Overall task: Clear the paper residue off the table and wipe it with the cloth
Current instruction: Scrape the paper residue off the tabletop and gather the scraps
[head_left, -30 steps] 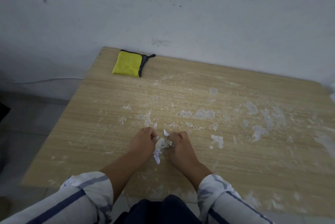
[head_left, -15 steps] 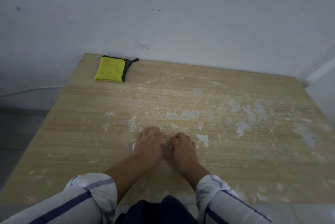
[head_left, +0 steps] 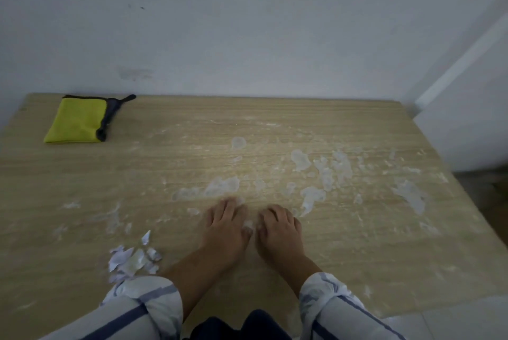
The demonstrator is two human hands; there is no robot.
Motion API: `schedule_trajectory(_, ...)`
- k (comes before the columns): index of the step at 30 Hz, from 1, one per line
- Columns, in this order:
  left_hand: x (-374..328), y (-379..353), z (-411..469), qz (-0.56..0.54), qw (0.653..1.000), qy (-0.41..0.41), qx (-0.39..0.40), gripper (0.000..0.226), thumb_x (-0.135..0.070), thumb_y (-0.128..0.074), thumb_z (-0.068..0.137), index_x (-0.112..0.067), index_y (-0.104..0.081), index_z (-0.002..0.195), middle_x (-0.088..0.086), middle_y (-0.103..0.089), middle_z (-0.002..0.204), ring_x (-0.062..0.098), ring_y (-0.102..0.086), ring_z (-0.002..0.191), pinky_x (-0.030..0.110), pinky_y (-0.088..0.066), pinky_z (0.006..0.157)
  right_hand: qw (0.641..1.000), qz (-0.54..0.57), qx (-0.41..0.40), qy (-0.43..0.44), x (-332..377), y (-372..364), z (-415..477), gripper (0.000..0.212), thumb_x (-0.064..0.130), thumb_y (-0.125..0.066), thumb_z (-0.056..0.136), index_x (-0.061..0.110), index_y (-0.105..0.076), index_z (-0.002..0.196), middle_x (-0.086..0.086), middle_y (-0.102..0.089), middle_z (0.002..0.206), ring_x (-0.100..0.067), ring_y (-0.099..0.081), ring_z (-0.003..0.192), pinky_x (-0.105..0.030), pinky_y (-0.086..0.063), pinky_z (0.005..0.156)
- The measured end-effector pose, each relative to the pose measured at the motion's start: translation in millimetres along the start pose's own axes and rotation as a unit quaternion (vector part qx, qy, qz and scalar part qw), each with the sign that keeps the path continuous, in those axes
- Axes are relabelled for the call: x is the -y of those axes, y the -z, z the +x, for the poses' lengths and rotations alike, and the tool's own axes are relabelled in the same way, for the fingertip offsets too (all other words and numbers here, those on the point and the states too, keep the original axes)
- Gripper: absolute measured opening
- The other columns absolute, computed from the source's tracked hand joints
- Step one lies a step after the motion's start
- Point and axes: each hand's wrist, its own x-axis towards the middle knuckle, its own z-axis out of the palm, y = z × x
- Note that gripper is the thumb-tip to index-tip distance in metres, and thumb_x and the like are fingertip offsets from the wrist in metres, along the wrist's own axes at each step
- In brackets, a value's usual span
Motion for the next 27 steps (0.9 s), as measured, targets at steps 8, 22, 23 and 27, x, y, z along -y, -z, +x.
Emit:
schedule_trajectory(8, -15.9, -6.8, 33.3, 0.003, 0.997, 0.065, -0.04, 0.079, -0.062, -0.004, 0.083, -0.022, -0.007, 0.151, 0.003, 0.006, 0.159, 0.022, 0.013, 0.145, 0.04, 0.011, 0.114, 0.998, 0.027, -0.019, 0.054, -30.9, 13.3, 30.9, 0.052, 0.043, -0.026, 0.086, 0.017, -0.054, 0.121, -0.006, -0.05, 0.132, -0.026, -0.042, 0.126, -0.043, -0.032, 0.102)
schedule_trajectory(22, 9.9, 2.3, 57.7, 0.016, 0.989, 0.1, -0.104, 0.085, -0.069, -0.012, 0.085, -0.014, -0.016, 0.15, 0.005, -0.014, 0.158, 0.022, -0.004, 0.147, 0.037, 0.009, 0.112, 0.996, 0.019, -0.025, 0.081, 2.9, 15.1, 106.8, 0.046, 0.033, -0.042, 0.094, 0.012, -0.041, 0.135, -0.007, -0.038, 0.142, -0.026, -0.03, 0.133, -0.04, -0.022, 0.109)
schedule_trajectory(23, 10.3, 1.4, 58.0, 0.019, 0.989, 0.1, -0.105, 0.082, -0.067, -0.016, 0.087, -0.015, -0.014, 0.15, 0.005, -0.013, 0.158, 0.022, -0.003, 0.147, 0.037, 0.009, 0.112, 0.998, 0.018, -0.024, 0.063, 4.5, 15.8, 113.2, 0.049, 0.034, -0.041, 0.094, 0.011, -0.036, 0.137, -0.007, -0.035, 0.144, -0.026, -0.027, 0.134, -0.041, -0.021, 0.109)
schedule_trajectory(27, 11.7, -0.6, 58.0, 0.025, 0.989, 0.097, -0.106, 0.078, -0.064, -0.021, 0.09, -0.016, -0.014, 0.15, 0.005, -0.011, 0.159, 0.022, 0.0, 0.147, 0.039, 0.008, 0.114, 0.999, 0.011, -0.018, 0.03, 8.2, 17.1, 127.0, 0.048, 0.034, -0.041, 0.093, 0.012, -0.038, 0.136, -0.005, -0.029, 0.147, -0.025, -0.023, 0.134, -0.041, -0.02, 0.109)
